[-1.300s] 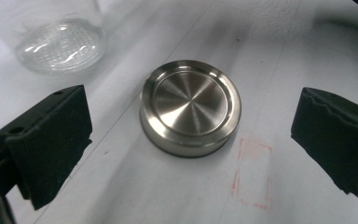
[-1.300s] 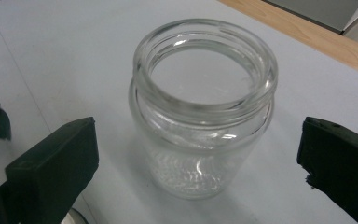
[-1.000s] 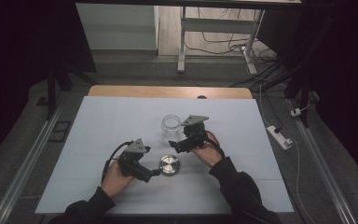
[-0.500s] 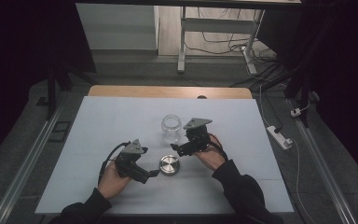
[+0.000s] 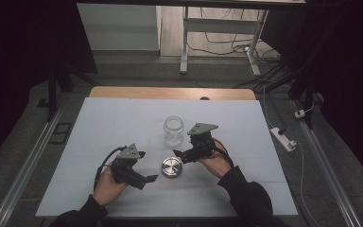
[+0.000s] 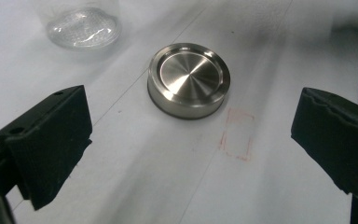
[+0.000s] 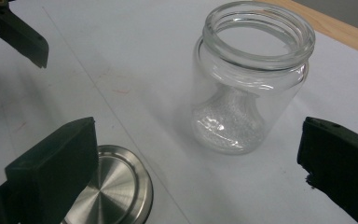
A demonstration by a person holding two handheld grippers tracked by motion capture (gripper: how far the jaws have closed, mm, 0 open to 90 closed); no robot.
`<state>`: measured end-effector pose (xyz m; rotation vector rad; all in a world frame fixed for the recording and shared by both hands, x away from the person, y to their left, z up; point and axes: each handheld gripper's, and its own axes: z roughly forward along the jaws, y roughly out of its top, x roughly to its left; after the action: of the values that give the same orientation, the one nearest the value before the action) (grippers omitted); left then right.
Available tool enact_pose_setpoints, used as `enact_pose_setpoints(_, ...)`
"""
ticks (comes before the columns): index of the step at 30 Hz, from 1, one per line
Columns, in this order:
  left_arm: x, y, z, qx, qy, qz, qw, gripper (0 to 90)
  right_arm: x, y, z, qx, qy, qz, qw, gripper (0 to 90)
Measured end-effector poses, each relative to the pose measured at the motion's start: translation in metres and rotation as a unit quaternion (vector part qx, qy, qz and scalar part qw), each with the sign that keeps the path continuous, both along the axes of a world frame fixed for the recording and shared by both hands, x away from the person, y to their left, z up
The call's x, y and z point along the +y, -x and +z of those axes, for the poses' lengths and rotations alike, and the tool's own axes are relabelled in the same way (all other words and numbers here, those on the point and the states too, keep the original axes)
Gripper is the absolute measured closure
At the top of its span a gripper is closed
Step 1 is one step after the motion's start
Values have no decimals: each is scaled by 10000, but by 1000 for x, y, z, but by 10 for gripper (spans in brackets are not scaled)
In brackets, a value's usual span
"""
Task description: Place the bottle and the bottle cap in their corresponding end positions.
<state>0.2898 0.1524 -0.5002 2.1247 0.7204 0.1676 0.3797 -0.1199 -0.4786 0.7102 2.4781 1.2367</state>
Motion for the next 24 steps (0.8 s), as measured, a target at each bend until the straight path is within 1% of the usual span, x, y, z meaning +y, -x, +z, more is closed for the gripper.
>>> enact_pose_setpoints(8, 15, 10, 1, -7, 40, 142, 9999, 0, -5, 14, 3, -80, 11, 49, 10000, 0)
enact_pose_setpoints(14, 24, 17, 1, 13, 92, 219, 9997, 0, -11, 21, 2, -13, -45, 45, 10000, 0)
enact_pose_setpoints(15, 26, 18, 1, 51, 82, 224, 9997, 0, -12, 22, 1, -14, -45, 50, 10000, 0)
enact_pose_setpoints(16, 27, 18, 2, 181, 95, 228, 9995, 0, -12, 23, 1, 4, -45, 37, 10000, 0)
enact_pose_setpoints(18, 30, 20, 3, 271, 149, 221, 9993, 3, -13, 26, 0, 8, -38, 44, 10000, 0)
enact_pose_setpoints(19, 31, 21, 3, 275, 190, 251, 9991, 4, -14, 27, 0, 9, -38, 45, 10000, 0)
enact_pose_setpoints(21, 35, 24, 4, 235, 162, 273, 9992, 4, -15, 30, 0, 11, -29, 61, 10000, 0)
enact_pose_setpoints(24, 40, 28, 3, 189, 182, 337, 9991, 2, -18, 34, 0, 4, -20, 62, 10000, 0)
